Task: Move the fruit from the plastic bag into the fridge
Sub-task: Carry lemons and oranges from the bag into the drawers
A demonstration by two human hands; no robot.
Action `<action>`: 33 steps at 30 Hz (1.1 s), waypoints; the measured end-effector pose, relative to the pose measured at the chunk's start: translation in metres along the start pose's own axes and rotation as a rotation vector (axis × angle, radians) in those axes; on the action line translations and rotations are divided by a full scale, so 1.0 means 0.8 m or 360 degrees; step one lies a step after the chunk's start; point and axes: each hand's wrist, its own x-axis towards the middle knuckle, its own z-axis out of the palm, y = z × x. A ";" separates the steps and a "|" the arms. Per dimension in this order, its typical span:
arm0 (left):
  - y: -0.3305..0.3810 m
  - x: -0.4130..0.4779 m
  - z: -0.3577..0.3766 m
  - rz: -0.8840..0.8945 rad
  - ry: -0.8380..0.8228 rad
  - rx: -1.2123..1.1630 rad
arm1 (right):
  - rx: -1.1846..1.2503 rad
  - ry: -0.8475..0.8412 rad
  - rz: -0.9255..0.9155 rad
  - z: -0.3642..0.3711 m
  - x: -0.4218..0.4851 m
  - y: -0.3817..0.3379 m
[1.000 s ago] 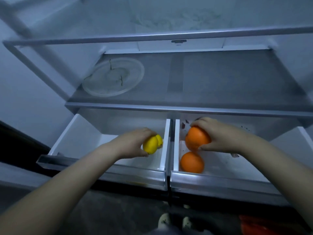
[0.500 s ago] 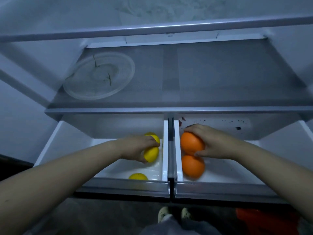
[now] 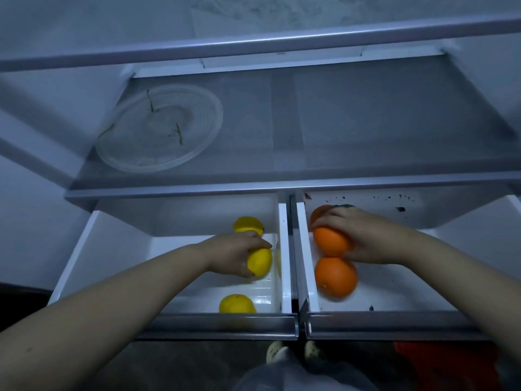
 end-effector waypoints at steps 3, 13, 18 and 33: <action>0.003 0.002 0.000 0.0035 -0.0022 -0.0040 | 0.0046 -0.0040 0.0014 0.005 0.000 0.001; 0.005 0.004 -0.002 0.0050 -0.0081 -0.0144 | 0.0022 -0.0151 -0.0048 0.024 0.004 0.002; 0.012 0.003 -0.003 0.0064 -0.0086 -0.0184 | 0.0048 -0.0117 -0.0045 0.029 0.007 0.003; 0.043 -0.018 -0.056 -0.0176 0.0096 -0.0571 | 0.0117 0.0399 0.0000 -0.020 -0.015 -0.022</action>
